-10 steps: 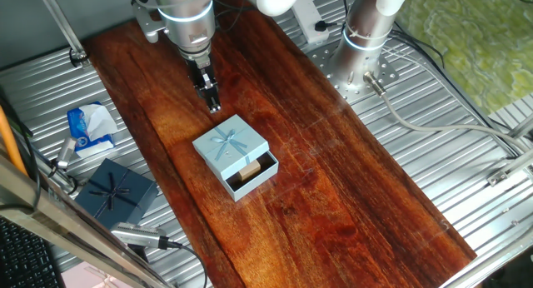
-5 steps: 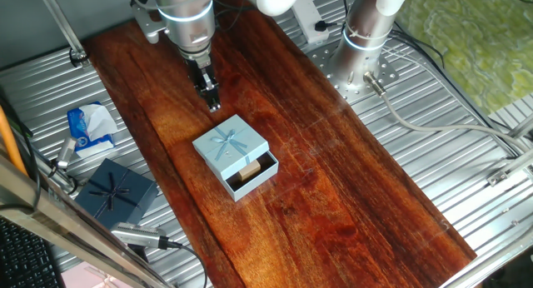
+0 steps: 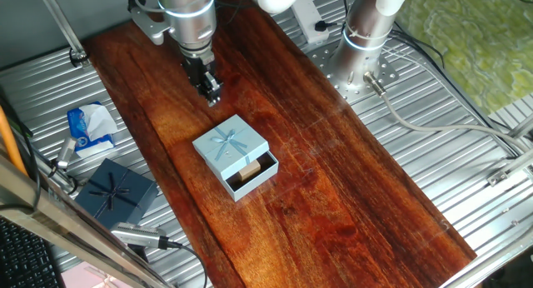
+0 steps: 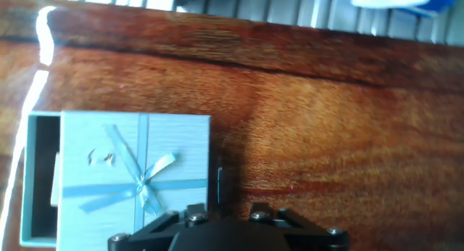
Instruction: Slide the outer casing onto the gift box
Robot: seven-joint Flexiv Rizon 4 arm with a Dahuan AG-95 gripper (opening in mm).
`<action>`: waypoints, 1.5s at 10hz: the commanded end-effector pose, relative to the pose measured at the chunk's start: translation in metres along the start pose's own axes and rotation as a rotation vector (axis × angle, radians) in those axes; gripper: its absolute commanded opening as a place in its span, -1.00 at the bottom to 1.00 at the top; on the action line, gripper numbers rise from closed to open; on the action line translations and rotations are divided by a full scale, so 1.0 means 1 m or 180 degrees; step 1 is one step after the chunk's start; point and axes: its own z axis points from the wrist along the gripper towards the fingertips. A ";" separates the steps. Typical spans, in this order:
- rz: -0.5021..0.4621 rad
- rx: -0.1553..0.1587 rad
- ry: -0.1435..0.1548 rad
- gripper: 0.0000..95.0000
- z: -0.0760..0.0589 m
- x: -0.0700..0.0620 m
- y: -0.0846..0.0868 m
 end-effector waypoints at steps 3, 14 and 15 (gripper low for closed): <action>-0.0035 0.0004 0.0011 -1.00 0.000 0.000 0.000; -0.0028 -0.0025 0.0000 -1.00 0.015 -0.001 -0.003; -0.0037 -0.0074 -0.0010 -1.00 0.022 -0.001 -0.005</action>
